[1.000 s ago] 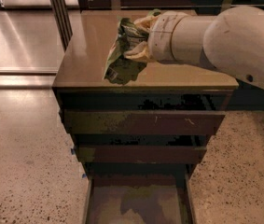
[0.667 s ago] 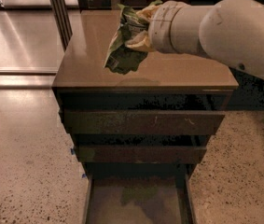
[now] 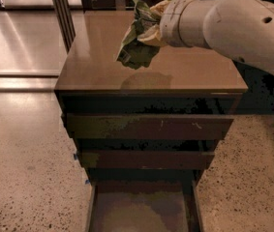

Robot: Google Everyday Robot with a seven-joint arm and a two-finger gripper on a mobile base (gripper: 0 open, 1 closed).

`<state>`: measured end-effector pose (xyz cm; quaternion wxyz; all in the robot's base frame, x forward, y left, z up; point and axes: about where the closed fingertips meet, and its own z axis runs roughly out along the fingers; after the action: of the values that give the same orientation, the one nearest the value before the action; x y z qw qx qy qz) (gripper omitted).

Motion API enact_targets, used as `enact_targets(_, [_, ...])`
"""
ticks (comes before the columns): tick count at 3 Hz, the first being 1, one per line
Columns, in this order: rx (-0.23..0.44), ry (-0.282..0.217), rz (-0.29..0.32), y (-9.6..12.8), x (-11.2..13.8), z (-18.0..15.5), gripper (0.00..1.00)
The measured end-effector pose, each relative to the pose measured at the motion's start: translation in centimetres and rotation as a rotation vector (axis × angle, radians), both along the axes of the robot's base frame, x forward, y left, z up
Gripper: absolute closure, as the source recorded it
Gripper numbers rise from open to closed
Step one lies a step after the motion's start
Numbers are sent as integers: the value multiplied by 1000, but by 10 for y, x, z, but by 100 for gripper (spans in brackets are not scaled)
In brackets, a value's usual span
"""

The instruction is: Pick green rice chip bag from bottom drawer and place on counter

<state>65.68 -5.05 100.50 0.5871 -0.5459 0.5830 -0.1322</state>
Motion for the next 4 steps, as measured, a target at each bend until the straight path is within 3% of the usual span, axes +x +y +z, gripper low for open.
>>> enact_targets(2, [-7,35,-108,-39,25,-20,100])
enact_targets(3, [-4,40,-121,-45,26,-21,85])
enact_targets(4, [-4,40,-121,-45,26,-21,62])
